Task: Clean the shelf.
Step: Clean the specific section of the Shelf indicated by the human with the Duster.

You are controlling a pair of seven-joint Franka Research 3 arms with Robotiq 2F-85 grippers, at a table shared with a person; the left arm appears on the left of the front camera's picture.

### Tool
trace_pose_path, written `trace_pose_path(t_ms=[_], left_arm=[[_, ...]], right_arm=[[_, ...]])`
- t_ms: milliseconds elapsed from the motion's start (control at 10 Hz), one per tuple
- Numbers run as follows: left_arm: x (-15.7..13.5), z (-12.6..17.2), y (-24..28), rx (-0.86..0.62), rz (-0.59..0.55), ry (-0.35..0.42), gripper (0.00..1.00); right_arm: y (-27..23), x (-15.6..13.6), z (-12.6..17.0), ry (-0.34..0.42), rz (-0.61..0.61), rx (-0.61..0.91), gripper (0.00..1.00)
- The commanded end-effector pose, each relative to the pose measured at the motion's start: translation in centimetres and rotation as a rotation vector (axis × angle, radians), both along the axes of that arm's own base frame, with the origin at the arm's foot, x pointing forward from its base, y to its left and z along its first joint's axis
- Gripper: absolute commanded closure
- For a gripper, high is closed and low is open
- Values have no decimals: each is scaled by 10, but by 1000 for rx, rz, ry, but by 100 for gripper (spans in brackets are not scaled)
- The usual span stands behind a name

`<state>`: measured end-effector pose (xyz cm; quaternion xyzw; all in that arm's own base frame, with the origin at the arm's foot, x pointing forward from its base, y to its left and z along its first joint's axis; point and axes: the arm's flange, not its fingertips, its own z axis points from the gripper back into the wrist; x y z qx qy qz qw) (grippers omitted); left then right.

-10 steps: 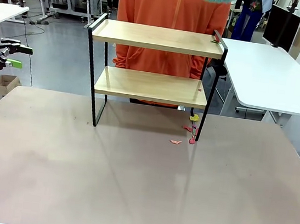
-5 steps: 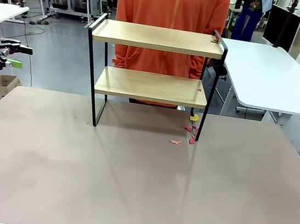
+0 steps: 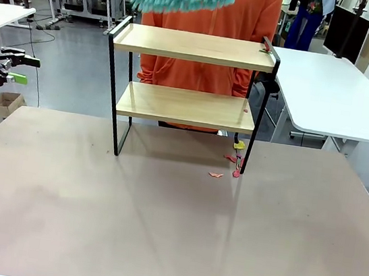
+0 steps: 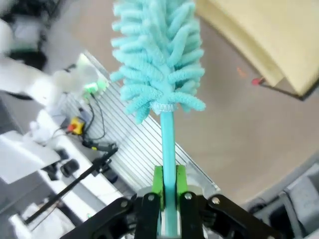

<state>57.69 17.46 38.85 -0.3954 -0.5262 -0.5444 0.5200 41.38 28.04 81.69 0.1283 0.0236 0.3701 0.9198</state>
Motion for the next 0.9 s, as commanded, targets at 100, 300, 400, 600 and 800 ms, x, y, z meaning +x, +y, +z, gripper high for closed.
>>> trace_pose_path(t_ms=[100, 300, 400, 600, 800], left_arm=[[-2, 3, 0, -3, 0, -5, 0], [-2, 3, 0, -3, 0, -5, 0], [-2, 3, 0, -3, 0, -5, 0], [-2, 3, 0, -3, 0, -5, 0], [-2, 3, 0, -3, 0, -5, 0]], right_arm=[[-50, -96, -198, 61, 181, -84, 87], [-66, -88, -230, 53, 231, -114, 87], [-73, -85, -237, -34, 210, -99, 87], [-83, -79, -266, -99, 150, 25, 87], [-87, -84, -299, -99, 115, 193, 87]])
